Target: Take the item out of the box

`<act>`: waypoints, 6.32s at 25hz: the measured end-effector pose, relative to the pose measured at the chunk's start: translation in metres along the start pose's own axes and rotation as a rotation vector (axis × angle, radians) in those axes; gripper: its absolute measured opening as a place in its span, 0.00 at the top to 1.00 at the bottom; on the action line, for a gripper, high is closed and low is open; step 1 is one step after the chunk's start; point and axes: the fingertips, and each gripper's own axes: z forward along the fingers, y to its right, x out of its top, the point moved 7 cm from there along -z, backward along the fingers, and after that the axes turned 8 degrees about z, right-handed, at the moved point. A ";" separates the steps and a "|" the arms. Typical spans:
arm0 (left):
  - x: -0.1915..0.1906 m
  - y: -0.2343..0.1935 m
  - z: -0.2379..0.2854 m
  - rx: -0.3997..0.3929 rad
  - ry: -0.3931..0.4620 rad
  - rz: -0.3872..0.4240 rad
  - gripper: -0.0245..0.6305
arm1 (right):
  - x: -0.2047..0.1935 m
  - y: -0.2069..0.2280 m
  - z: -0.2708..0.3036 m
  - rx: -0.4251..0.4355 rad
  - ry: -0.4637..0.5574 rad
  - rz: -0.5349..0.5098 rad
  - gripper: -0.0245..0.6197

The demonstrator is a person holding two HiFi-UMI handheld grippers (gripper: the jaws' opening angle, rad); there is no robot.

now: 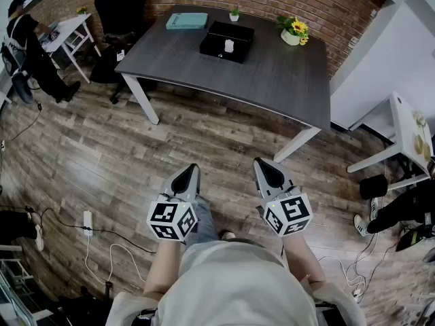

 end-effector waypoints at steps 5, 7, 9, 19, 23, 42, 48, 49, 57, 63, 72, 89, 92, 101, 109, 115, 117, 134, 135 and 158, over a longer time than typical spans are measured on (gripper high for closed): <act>-0.004 0.048 -0.048 0.020 -0.008 0.054 0.95 | -0.004 -0.019 -0.054 0.032 0.031 0.015 0.96; -0.007 0.053 -0.061 0.030 -0.006 0.066 0.95 | -0.006 -0.028 -0.065 0.039 0.048 0.022 0.96; -0.012 0.056 -0.070 0.041 -0.007 0.074 0.95 | -0.010 -0.033 -0.071 0.048 0.054 0.028 0.96; -0.013 0.078 -0.077 0.021 0.021 0.064 0.94 | -0.017 -0.029 -0.092 0.070 0.015 -0.023 0.96; -0.011 0.084 -0.076 0.025 0.031 0.062 0.91 | -0.015 -0.026 -0.096 0.082 0.025 -0.043 0.87; -0.006 0.073 -0.027 -0.007 -0.014 0.052 0.50 | -0.016 0.005 -0.051 0.121 -0.052 0.049 0.45; 0.012 0.042 0.017 -0.013 -0.006 0.050 0.49 | 0.002 0.026 -0.001 0.121 -0.038 0.031 0.45; 0.016 0.035 0.026 -0.013 -0.003 0.049 0.49 | 0.005 0.030 0.009 0.121 -0.038 0.025 0.45; 0.054 -0.024 0.094 -0.030 0.002 0.062 0.49 | 0.037 0.054 0.092 0.102 -0.040 -0.001 0.45; 0.080 -0.072 0.141 -0.039 0.009 0.067 0.49 | 0.058 0.070 0.152 0.081 -0.026 -0.005 0.45; 0.105 -0.127 0.204 -0.080 0.006 0.073 0.49 | 0.078 0.093 0.229 0.038 -0.022 0.006 0.47; 0.108 -0.177 0.297 -0.116 -0.060 0.069 0.49 | 0.089 0.156 0.322 -0.034 -0.035 0.017 0.50; 0.110 -0.184 0.323 -0.120 -0.059 0.064 0.49 | 0.092 0.178 0.343 -0.041 -0.040 0.011 0.50; 0.131 -0.210 0.403 -0.088 -0.063 0.047 0.49 | 0.108 0.248 0.421 -0.042 -0.098 -0.025 0.51; 0.142 -0.227 0.456 -0.053 -0.092 0.038 0.49 | 0.103 0.300 0.481 -0.026 -0.180 -0.021 0.52; 0.141 -0.235 0.485 -0.035 -0.127 0.034 0.49 | 0.085 0.335 0.526 -0.019 -0.276 -0.025 0.53; 0.139 -0.237 0.492 -0.031 -0.141 0.028 0.49 | 0.076 0.344 0.540 -0.017 -0.314 -0.032 0.54; 0.125 -0.242 0.544 -0.034 -0.214 0.004 0.49 | 0.025 0.386 0.615 0.018 -0.677 -0.060 0.54; 0.125 -0.242 0.546 -0.035 -0.216 0.004 0.49 | 0.025 0.387 0.616 0.025 -0.699 -0.053 0.54; 0.130 -0.236 0.515 -0.013 -0.170 0.008 0.49 | 0.047 0.360 0.591 0.020 -0.601 -0.167 0.73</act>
